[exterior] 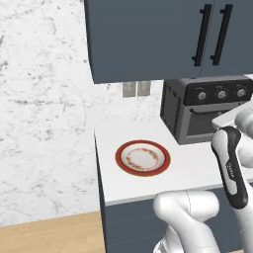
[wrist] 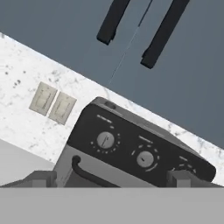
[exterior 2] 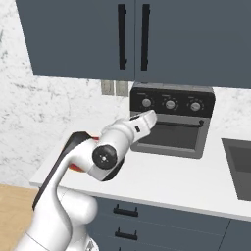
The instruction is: Pick up the kebab skewer and baguette bread, and place them inside the toaster oven. Close the toaster oven door and start by setting the timer.
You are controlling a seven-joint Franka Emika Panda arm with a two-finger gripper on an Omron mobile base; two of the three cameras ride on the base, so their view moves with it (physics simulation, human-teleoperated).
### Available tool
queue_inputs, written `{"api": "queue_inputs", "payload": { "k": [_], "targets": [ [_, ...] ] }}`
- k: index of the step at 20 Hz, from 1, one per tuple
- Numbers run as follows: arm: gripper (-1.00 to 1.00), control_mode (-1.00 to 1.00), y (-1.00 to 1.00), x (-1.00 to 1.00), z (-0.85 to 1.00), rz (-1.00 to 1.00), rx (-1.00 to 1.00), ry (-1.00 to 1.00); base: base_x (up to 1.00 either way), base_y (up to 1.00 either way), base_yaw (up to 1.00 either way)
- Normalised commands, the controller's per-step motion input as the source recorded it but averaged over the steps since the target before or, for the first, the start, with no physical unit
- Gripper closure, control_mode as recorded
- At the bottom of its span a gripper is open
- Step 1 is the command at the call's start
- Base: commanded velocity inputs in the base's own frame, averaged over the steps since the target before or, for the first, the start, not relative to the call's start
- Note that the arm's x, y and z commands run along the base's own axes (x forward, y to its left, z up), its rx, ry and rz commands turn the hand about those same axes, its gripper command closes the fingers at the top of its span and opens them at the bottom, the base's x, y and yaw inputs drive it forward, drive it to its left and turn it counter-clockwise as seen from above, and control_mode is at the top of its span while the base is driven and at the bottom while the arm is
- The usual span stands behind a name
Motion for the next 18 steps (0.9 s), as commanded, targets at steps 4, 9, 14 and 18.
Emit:
{"api": "queue_inputs", "payload": {
  "k": [4,9,14,18],
  "targets": [
    [-1.0,-1.0,0.01,0.0,0.01,0.12,0.2,0.01,0.0,0.0,0.0],
    [-1.0,-1.0,0.16,0.11,-0.05,0.05,0.19,-0.01,0.0,0.0,0.0],
    [-1.0,-1.0,0.24,0.29,-0.21,0.0,0.15,-0.07,0.0,0.0,0.0],
    [-1.0,-1.0,0.0,0.33,-0.11,0.0,0.13,-0.12,0.0,0.0,0.0]
  ]
}}
